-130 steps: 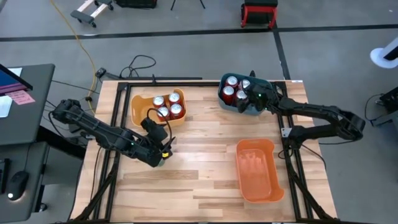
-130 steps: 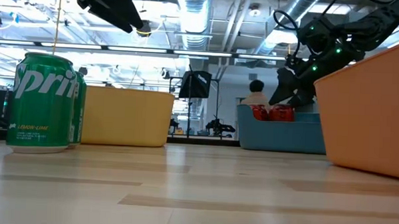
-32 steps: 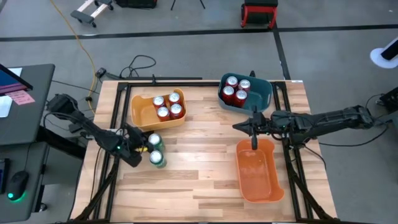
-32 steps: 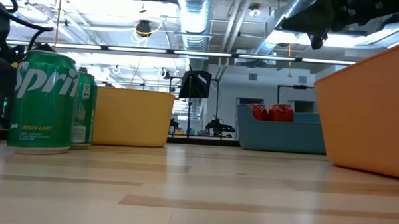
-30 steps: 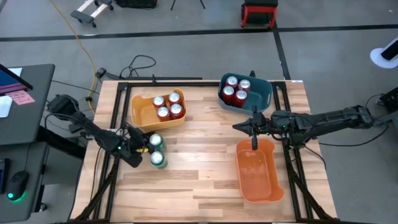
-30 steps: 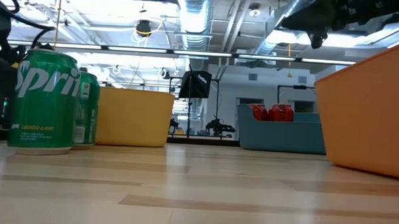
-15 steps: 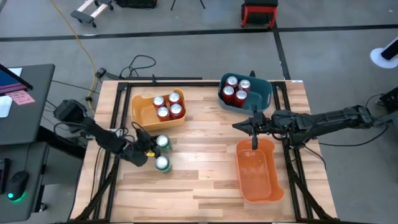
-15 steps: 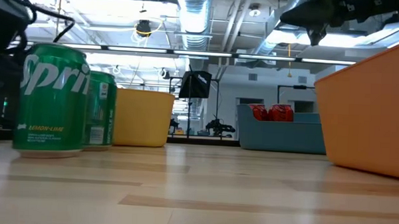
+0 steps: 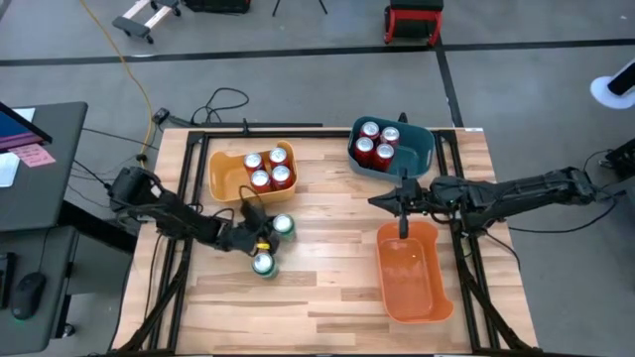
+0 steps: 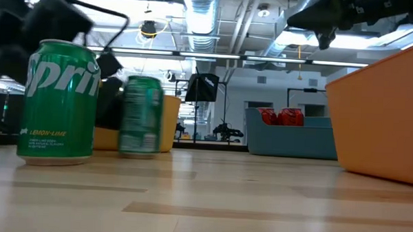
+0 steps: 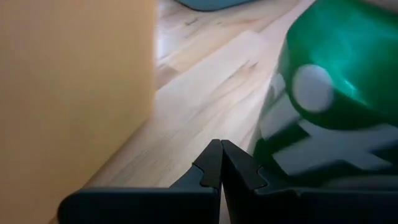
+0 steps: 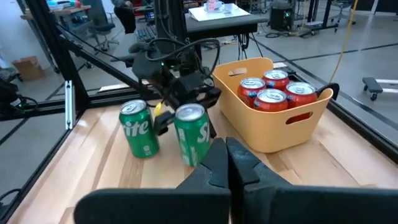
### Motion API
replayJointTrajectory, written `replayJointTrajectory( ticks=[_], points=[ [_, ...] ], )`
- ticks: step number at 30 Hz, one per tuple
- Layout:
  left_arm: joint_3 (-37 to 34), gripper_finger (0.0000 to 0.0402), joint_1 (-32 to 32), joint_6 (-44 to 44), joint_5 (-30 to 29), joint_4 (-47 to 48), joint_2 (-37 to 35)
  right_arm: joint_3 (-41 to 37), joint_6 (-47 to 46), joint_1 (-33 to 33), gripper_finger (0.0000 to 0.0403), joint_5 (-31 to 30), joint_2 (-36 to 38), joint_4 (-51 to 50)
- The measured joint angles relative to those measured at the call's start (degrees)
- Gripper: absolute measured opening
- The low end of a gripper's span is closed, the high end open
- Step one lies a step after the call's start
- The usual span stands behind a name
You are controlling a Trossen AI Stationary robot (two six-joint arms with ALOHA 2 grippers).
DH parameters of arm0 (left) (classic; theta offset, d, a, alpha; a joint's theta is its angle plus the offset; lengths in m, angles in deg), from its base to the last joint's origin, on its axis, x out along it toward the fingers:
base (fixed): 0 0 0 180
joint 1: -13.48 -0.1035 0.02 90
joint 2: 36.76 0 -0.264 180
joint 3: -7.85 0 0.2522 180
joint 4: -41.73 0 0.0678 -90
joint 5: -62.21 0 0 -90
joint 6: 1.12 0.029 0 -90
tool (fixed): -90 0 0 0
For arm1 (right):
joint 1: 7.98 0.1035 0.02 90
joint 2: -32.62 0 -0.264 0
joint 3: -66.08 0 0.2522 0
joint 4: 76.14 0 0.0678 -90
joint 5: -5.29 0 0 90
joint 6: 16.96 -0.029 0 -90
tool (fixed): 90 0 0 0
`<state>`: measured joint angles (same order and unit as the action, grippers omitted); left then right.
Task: Sort soda cans
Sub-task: Put the top green soda can into the orange bin
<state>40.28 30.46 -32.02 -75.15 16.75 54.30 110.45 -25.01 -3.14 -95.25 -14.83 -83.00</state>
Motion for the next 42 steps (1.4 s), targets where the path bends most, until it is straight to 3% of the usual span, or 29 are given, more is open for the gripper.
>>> replayJointTrajectory(
  ticks=[7,13,17,26,29,42],
  points=[
    [7.4,0.0,-5.34,9.31,9.47,-7.41,6.73,0.27,-0.57,-2.1,0.0014,0.11,-7.33,3.32],
    [14.46,0.0,-8.62,14.31,17.8,-8.43,11.58,2.67,1.18,-2.81,0.0063,0.2,-14.61,4.34],
    [17.92,0.0,-9.31,16.09,20.23,-8.35,14.06,3.96,3.86,-2.79,0.0126,2.13,-18.66,4.04],
    [24.66,0.0,-9.41,17.25,25.93,-8.37,18.47,9.45,5.51,-1.53,0.0332,6.53,-28.09,3.21],
    [25.83,0.0,-9.41,17.85,28.45,-8.27,19.98,12.38,4.59,-0.66,0.0385,10.49,-30.65,-0.56],
    [25.95,0.0,-9.6,16.67,29.21,-8.4,20.59,20.12,9.58,3.37,0.0398,12.15,-39.29,-6.61]
  ],
)
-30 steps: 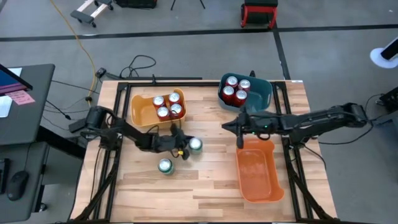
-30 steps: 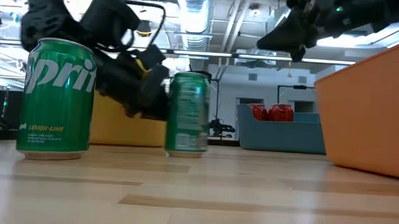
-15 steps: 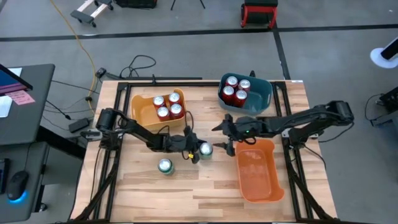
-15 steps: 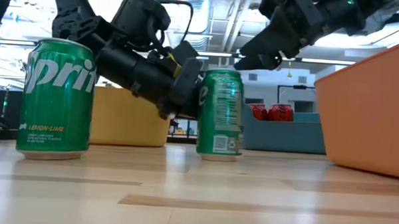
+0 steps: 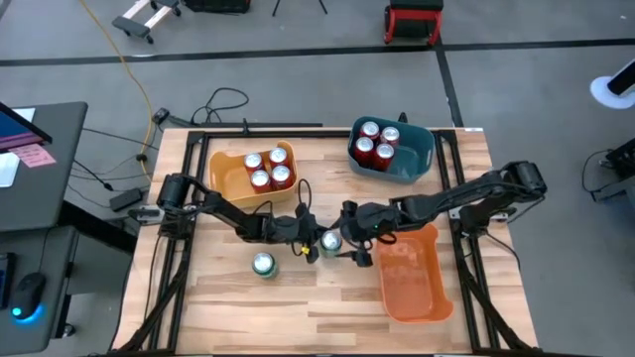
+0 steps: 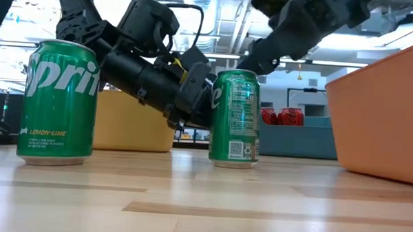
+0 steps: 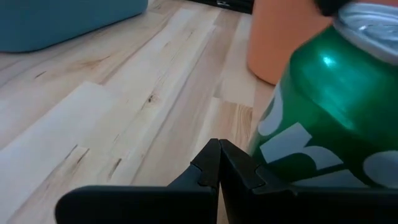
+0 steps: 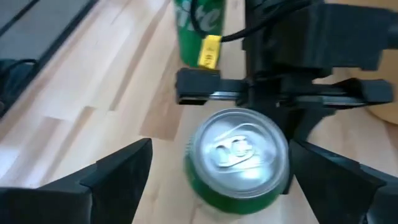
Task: Sort soda cans
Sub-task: Put the top green soda can into the orange bin
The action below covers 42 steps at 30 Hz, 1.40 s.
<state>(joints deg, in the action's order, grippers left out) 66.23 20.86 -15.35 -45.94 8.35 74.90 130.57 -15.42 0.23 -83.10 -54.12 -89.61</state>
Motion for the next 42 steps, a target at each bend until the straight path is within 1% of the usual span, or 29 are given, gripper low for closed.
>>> replayJointTrajectory(
  ticks=[6,11,14,17,19,21,26,28,36,39,42],
  points=[
    [0.0,0.0,0.0,-0.09,-0.06,0.1,0.0,0.73,0.18,-1.87,0.0399,0.25,-2.33,0.39],
    [0.0,0.0,0.0,-0.24,-0.06,0.09,0.0,0.68,0.02,-2.1,0.0399,1.83,-4.57,0.28],
    [0.0,0.0,0.0,-0.35,-0.06,0.07,0.0,0.67,0.03,-2.32,0.0399,4.13,-5.34,1.38],
    [0.0,0.0,0.01,-0.53,-0.09,0.09,0.0,0.65,0.07,-2.32,0.0395,4.46,-5.4,1.78],
    [0.0,0.0,0.02,-0.55,-0.09,0.05,0.0,0.65,0.0,-2.39,0.0385,4.46,-5.33,2.03],
    [0.0,0.0,0.02,-0.55,-0.09,0.09,0.0,0.65,0.0,-2.39,0.0368,4.48,-5.22,1.92],
    [0.0,0.0,0.02,-0.32,-0.11,0.16,-0.02,0.67,0.05,-2.65,0.0298,4.65,-5.38,1.9],
    [0.0,0.0,0.02,-0.34,-0.11,0.26,-0.02,0.71,0.03,-2.75,0.0276,4.77,-5.38,1.59],
    [0.0,0.0,0.02,-0.21,-0.13,0.72,-0.61,0.73,0.0,-2.85,0.0274,4.77,-4.84,0.82],
    [0.0,0.0,0.02,0.55,-0.15,3.59,-2.85,0.6,-0.22,-2.87,0.0274,4.48,-3.17,-1.18],
    [0.0,0.0,0.02,1.02,-0.43,8.08,-5.47,0.32,-0.3,-2.87,0.0274,4.32,0.15,-5.05]
  ],
)
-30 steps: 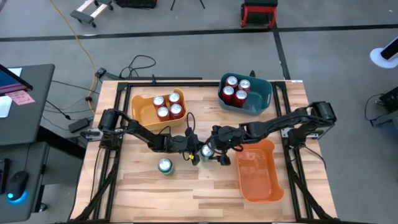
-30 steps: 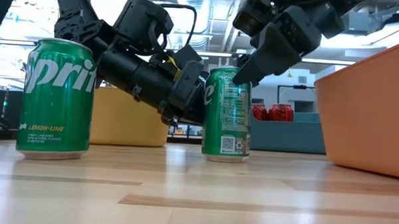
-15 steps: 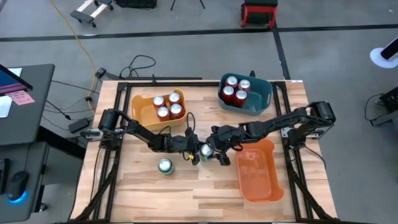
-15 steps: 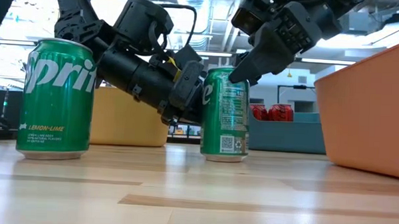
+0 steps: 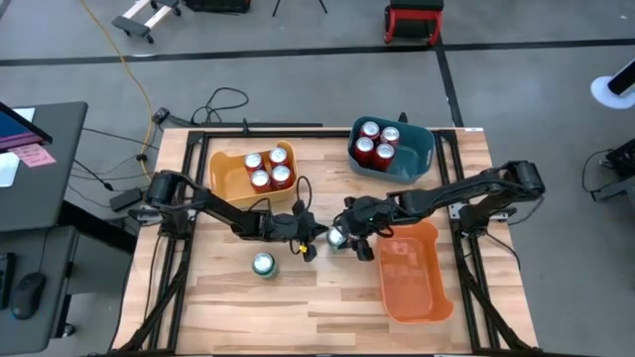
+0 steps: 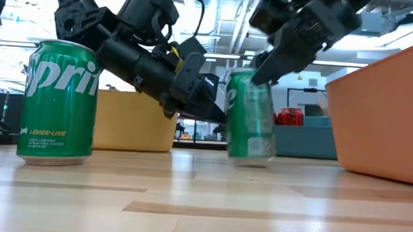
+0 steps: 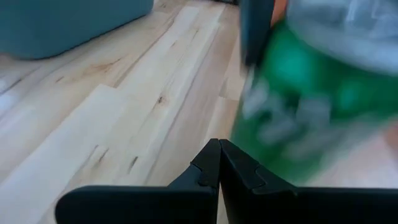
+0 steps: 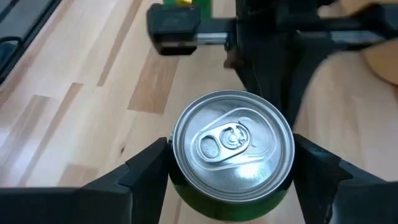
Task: Sort soda cans
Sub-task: Put the top green soda can into the orange bin
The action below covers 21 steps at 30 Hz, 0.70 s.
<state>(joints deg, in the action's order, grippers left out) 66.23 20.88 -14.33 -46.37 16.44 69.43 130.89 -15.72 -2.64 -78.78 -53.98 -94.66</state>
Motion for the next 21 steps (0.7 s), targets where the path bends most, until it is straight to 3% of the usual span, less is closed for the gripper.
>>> replayJointTrajectory(
  ticks=[13,21],
  points=[
    [0.0,0.0,0.02,-0.42,-1.79,5.06,-2.12,0.24,-6.19,0.0,0.0273,-3.55,24.34,-12.71],
    [0.0,0.0,0.52,-1.39,-1.7,5.31,-2.12,0.26,-11.61,1.37,0.0273,-11.62,38.68,-26.08]
  ],
)
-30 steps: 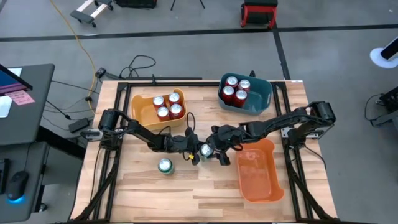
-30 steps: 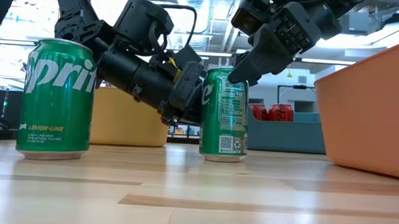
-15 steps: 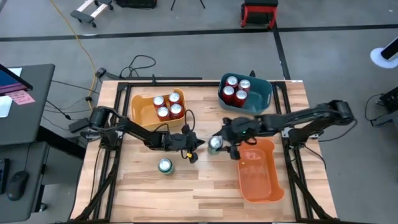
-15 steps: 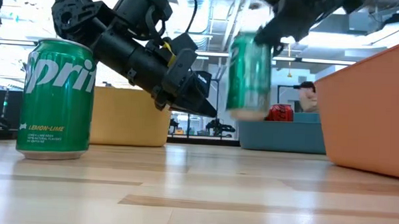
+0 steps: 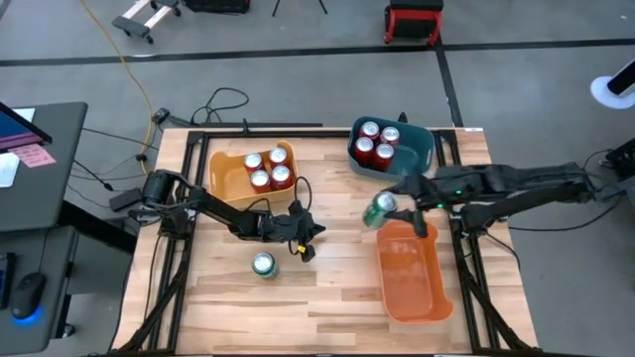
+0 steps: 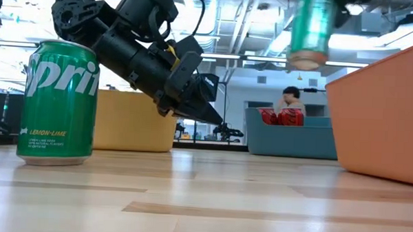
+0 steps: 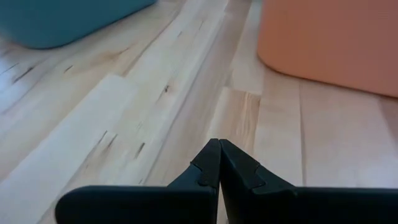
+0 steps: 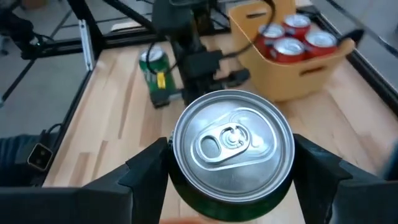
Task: Sort soda cans
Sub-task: Put the top green soda can into the orange bin
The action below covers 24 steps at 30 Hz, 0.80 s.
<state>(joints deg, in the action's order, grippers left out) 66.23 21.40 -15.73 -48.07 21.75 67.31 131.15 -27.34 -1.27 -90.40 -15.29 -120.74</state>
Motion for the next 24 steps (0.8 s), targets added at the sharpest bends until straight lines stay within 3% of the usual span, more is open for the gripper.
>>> replayJointTrajectory(
  ticks=[8,17,24],
  points=[
    [0.0,0.0,-0.02,0.06,0.01,-0.98,0.0,-0.88,-9.34,8.68,0.0273,-8.0,4.94,-12.56],
    [0.0,0.0,-0.44,0.63,-0.04,-2.77,-1.69,-11.81,-20.63,20.61,0.0273,-15.65,4.38,-7.35],
    [0.0,0.0,-0.17,1.53,-0.08,0.86,-5.5,-20.17,-26.8,24.13,0.0273,-21.8,3.63,-2.52]
  ],
)
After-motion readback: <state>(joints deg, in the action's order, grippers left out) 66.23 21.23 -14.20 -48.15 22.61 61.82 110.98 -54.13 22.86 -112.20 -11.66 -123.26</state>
